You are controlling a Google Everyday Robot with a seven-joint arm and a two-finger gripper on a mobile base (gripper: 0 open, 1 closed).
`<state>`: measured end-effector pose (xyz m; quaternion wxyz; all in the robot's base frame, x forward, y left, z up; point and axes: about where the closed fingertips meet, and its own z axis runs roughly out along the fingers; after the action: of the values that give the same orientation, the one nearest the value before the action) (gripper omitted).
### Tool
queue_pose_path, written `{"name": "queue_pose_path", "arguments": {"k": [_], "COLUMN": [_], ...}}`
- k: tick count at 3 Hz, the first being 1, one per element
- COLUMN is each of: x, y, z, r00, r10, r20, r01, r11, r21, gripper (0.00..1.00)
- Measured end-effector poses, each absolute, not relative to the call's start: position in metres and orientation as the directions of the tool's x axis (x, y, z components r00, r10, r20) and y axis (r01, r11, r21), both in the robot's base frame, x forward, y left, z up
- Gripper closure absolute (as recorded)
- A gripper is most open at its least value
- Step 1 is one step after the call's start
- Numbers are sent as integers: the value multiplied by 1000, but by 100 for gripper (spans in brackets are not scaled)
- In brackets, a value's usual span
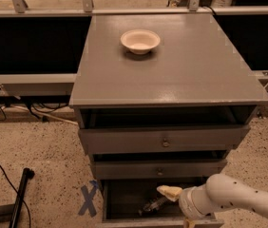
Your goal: Pick water bottle from bottom drawer and place on counter
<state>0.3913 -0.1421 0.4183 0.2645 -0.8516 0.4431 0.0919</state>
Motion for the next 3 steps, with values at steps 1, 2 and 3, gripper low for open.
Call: {"name": "queue_pose_path", "arguments": {"k": [1,2,3], "x": [408,426,446], "y": [-156,-169,-179], "z": [375,326,287], "r00": [559,540,524], "r10": [-730,-740,-749], "r20": [-393,-402,-405], "r01": [-828,-842,-852], "r11": [-464,-459,-453], "r21": [-315,-285,-262], "gripper": [0,0,0]}}
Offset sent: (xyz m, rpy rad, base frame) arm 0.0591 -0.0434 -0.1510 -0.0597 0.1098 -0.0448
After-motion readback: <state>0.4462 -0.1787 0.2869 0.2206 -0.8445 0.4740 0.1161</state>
